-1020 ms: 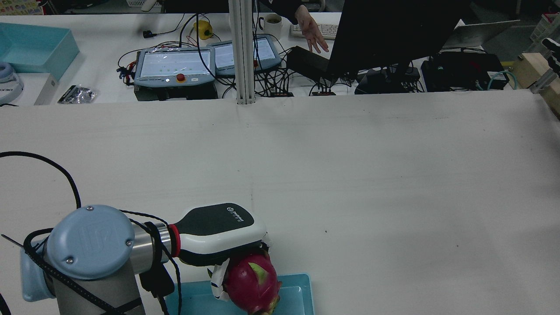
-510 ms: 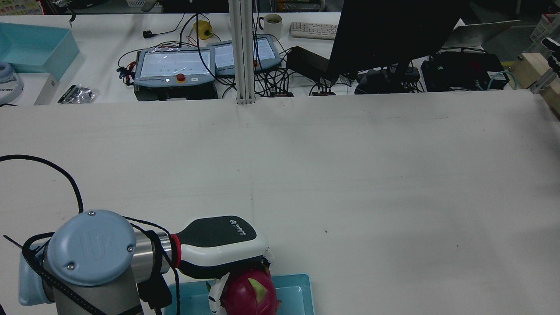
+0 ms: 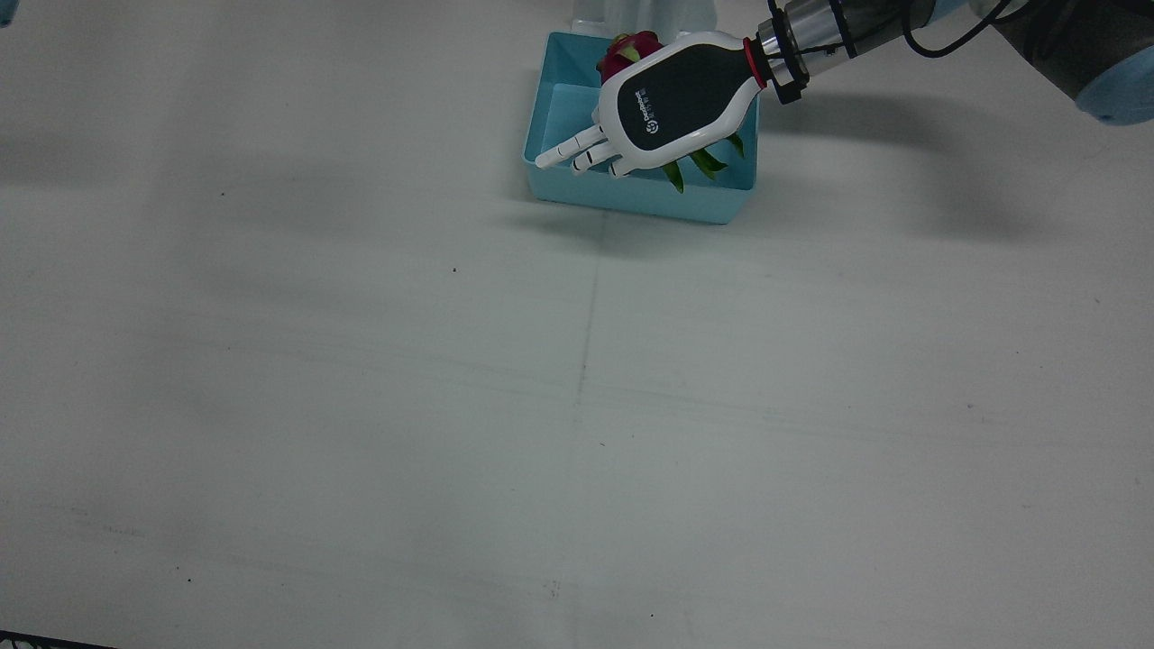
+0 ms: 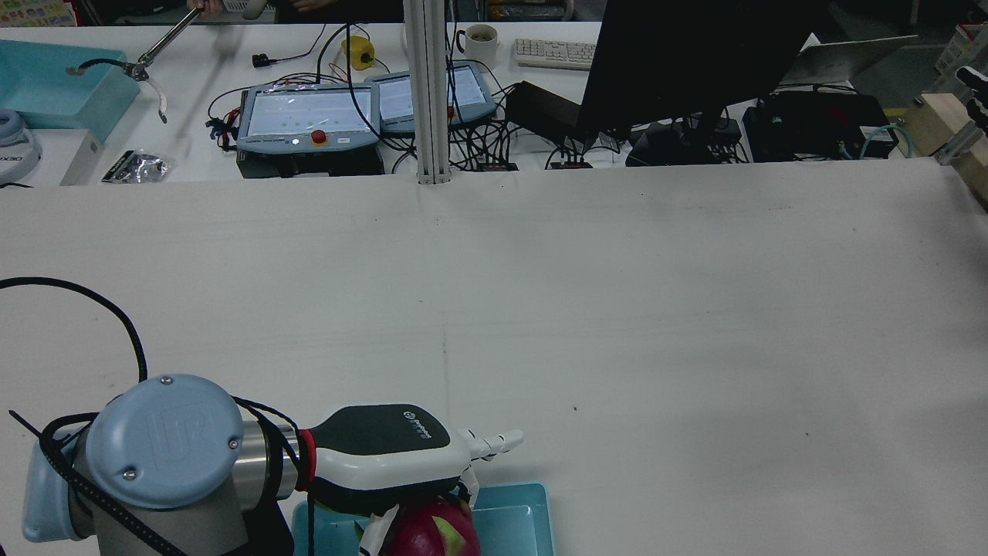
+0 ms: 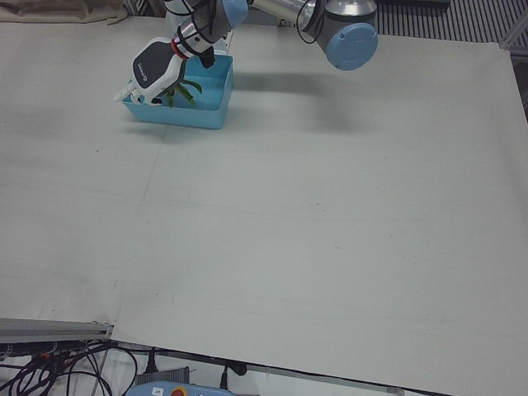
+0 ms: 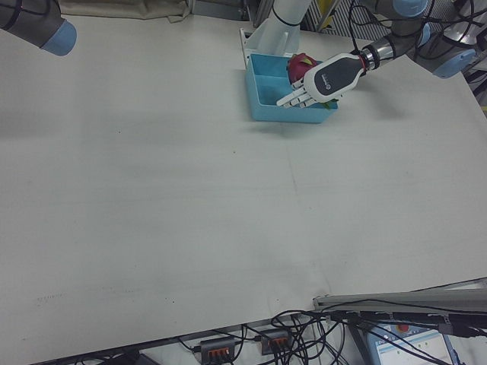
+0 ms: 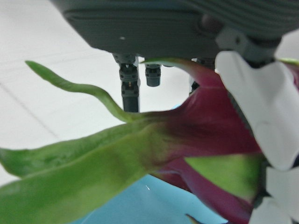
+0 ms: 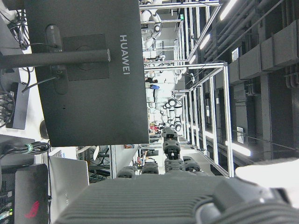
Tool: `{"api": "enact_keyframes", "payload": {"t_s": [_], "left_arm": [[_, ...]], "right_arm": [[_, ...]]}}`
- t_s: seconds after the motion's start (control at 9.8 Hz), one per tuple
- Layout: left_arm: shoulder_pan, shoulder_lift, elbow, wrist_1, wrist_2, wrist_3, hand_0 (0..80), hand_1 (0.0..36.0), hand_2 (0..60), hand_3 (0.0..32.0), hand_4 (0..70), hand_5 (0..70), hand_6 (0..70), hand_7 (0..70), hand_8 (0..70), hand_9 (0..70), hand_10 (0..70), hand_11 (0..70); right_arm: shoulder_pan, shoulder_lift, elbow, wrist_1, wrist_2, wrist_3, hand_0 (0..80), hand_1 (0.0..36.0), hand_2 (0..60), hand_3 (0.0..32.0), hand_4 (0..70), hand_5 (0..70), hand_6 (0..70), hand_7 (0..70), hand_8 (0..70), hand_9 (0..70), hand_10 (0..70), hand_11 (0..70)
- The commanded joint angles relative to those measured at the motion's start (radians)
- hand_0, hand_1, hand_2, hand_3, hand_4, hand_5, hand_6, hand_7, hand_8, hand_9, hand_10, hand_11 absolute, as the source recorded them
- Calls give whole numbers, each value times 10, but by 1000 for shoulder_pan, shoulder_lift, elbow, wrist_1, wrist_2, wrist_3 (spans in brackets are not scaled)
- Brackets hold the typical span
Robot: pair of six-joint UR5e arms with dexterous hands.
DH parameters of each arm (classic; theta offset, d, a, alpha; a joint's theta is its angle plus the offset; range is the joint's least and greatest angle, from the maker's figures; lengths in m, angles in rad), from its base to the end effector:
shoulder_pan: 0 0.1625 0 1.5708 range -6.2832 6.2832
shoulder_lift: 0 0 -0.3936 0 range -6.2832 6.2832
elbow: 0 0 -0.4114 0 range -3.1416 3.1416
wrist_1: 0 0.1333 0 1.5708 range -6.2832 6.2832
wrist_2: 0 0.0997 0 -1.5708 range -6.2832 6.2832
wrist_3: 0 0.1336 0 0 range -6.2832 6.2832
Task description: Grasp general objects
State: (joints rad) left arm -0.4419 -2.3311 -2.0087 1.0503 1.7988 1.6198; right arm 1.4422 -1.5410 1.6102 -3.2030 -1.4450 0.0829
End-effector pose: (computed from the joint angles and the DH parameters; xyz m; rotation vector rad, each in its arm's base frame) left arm 0.4661 -0.3346 0.1440 0.2514 1.6973 -0.0956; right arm 0.0776 -0.5701 0.6261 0.0949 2.1883 -2.1717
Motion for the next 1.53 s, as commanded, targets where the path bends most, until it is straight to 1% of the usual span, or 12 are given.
{"api": "enact_keyframes", "payload": {"t_s": [0.0,0.2,0.41,0.51,0.61,0.71,0.82,0.92,1.02,1.12,1.22,1.43], "left_arm": [[2,4,-1,4,11,-5,486,134,0,0,4,0,0,0,1,0,0,0],[15,-2,-5,5,10,-6,488,126,0,0,12,0,0,0,0,0,0,0],[0,-32,-12,2,13,-41,483,106,0,0,31,0,0,0,0,0,0,0],[-30,-83,-12,-1,39,-70,476,100,0,0,33,0,0,0,0,0,0,0],[-110,-105,4,-39,62,-131,471,92,0,0,65,0,0,0,5,0,0,0],[-212,-103,16,-121,63,-241,470,91,0,0,112,0,0,16,12,0,0,0],[-330,-102,75,-219,63,-327,477,95,0,0,146,0,0,48,4,0,0,0],[-460,-97,146,-343,77,-377,478,92,0,0,157,0,0,51,1,0,0,0],[-541,-85,227,-497,86,-453,477,89,0,0,175,0,1,77,4,1,0,0],[-622,-21,323,-694,79,-553,475,84,0,0,215,0,27,121,12,10,0,0],[-689,99,356,-861,48,-599,477,90,0,0,226,0,34,135,10,13,0,0],[-750,346,358,-1095,-137,-618,472,76,0,0,273,36,72,199,46,25,0,2]], "right_arm": [[0,1,-1,0,0,0,0,0,0,0,0,0,0,0,0,0,0,0],[0,-1,1,0,0,0,0,0,0,0,0,0,0,0,0,0,0,0],[0,-1,-1,0,0,0,0,0,0,0,0,0,0,0,0,0,0,0],[0,1,-1,0,0,0,0,0,0,0,0,0,0,0,0,0,0,0],[0,-1,-1,0,0,0,0,0,0,0,0,0,0,0,0,0,0,0],[0,1,-1,0,0,2,0,0,0,0,0,0,0,0,0,0,0,0],[0,-1,-1,0,0,0,0,0,0,0,0,0,0,0,0,0,0,0],[0,1,-1,0,0,0,0,0,0,0,0,0,0,0,0,0,0,0],[0,-1,-1,0,0,0,0,0,0,0,0,0,0,0,0,0,0,0],[0,-1,-1,0,0,0,0,0,0,0,0,0,0,0,0,0,0,0],[0,-1,-1,0,0,0,0,0,0,0,0,0,0,0,0,0,0,0],[0,1,-1,0,0,0,0,0,0,0,0,0,0,0,0,0,0,0]]}}
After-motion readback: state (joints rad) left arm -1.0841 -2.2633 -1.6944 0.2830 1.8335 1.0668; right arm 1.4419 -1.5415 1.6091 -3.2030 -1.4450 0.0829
